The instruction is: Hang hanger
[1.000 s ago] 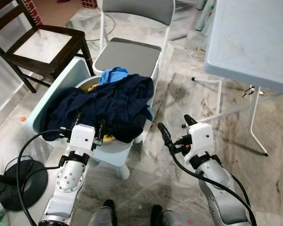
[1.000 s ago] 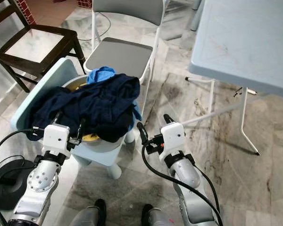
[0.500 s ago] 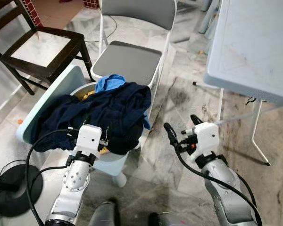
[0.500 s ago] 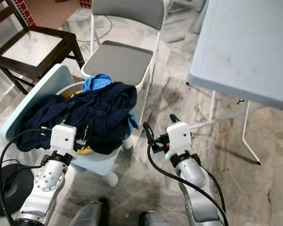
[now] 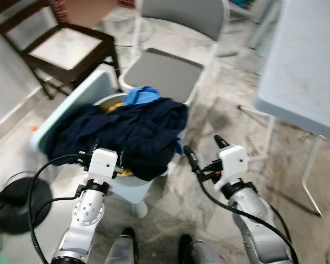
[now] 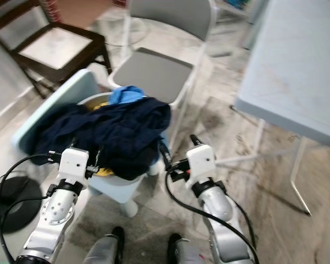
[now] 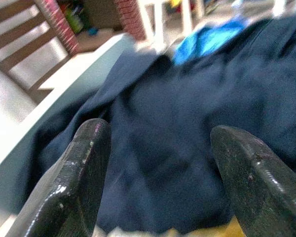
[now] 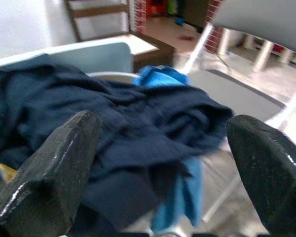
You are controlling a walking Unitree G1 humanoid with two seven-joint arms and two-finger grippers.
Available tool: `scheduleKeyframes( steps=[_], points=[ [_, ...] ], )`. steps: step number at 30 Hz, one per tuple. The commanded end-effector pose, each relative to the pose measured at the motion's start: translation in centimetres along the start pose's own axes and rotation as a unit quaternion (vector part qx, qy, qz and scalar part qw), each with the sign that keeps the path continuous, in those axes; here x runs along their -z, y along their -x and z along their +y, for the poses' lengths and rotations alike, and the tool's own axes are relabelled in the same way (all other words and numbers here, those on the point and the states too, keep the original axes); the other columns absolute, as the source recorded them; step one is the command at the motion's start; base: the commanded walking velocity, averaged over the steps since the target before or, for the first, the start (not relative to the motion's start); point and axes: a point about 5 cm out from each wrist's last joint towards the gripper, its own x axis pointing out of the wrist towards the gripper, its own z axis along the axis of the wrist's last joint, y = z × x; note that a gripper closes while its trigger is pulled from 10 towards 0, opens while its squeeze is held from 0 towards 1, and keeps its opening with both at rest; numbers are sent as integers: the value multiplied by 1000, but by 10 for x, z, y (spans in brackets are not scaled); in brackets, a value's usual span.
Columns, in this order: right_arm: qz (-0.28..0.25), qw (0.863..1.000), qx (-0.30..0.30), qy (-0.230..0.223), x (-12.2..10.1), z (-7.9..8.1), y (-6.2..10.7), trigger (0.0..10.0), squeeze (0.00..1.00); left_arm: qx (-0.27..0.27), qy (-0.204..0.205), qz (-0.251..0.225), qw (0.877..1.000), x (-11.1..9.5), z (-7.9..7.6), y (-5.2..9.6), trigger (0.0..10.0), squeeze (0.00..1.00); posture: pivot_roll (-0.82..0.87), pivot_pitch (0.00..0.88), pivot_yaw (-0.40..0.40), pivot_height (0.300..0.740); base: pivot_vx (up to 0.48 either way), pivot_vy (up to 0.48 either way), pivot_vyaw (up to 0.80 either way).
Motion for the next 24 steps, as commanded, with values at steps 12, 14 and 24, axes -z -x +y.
scheduleKeyframes(
  steps=[12, 14, 24],
  points=[
    [7, 996, 74, -59, 12, -19, 6, 10000, 0, 70, -28, -9, 997, -1, -7, -11, 10000, 0, 108, 211, -43, 740, 0, 0, 0],
    [8, 993, 94, -76, 15, -25, 4, 10000, 0, 70, -32, -11, 997, -2, -6, -13, 10000, 0, 126, 190, -38, 740, 0, 0, 0],
    [5, 992, 97, -82, 19, -28, -11, 10000, 0, 91, -46, -14, 995, -6, -4, -23, 10000, 0, 181, 143, -28, 740, 0, 0, 0]
  ],
)
